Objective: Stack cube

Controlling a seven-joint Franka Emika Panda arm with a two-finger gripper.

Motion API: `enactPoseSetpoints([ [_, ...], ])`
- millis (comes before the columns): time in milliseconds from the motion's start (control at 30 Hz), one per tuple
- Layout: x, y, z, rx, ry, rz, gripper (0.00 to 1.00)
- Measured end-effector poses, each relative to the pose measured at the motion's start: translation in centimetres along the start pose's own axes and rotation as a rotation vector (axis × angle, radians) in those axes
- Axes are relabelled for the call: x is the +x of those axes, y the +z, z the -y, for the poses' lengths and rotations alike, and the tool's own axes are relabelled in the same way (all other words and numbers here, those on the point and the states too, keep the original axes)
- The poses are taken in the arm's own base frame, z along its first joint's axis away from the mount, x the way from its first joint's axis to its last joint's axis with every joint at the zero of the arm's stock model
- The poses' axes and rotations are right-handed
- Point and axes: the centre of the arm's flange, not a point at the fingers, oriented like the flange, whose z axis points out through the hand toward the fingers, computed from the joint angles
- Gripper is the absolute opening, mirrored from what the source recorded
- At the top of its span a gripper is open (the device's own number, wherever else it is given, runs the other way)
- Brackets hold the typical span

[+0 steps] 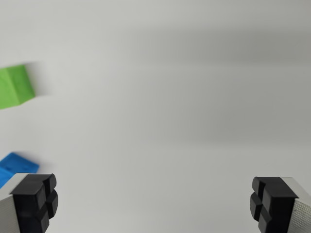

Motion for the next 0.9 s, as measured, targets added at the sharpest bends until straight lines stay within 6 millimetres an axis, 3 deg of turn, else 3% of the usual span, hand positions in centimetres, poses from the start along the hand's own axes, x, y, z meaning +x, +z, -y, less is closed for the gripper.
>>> enactPoseSetpoints([
  [900, -2.5, 3.0, 2.2, 0.002, -0.040, 0.005, 1.00],
])
